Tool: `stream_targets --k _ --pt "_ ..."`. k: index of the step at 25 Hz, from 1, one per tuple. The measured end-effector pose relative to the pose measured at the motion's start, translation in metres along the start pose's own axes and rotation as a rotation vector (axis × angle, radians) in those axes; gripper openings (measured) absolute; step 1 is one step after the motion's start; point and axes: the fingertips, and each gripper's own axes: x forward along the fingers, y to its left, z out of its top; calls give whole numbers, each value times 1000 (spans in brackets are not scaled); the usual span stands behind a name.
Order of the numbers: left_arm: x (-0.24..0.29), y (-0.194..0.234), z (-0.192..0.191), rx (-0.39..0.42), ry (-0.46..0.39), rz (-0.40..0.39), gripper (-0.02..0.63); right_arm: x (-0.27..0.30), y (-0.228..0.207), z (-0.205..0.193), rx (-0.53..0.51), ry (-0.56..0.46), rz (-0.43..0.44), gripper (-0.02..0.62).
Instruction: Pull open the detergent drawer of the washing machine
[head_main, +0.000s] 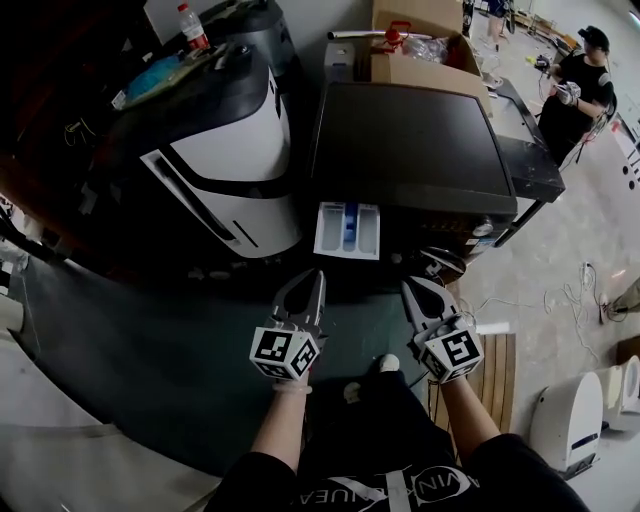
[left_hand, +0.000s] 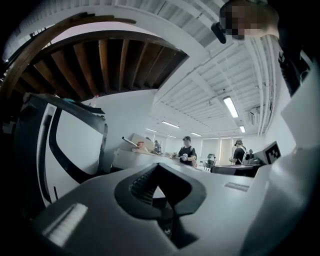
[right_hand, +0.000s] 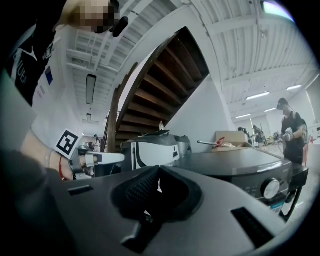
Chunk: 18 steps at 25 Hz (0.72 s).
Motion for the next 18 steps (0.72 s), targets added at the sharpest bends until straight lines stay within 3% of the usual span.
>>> stream_targets --k 5,18 --pt "-5 -12 21 72 -4 -13 9 -5 5 19 -5 -18 10 12" --pt "-30 -18 48 112 -9 31 9 -16 22 50 -3 -46 26 12"
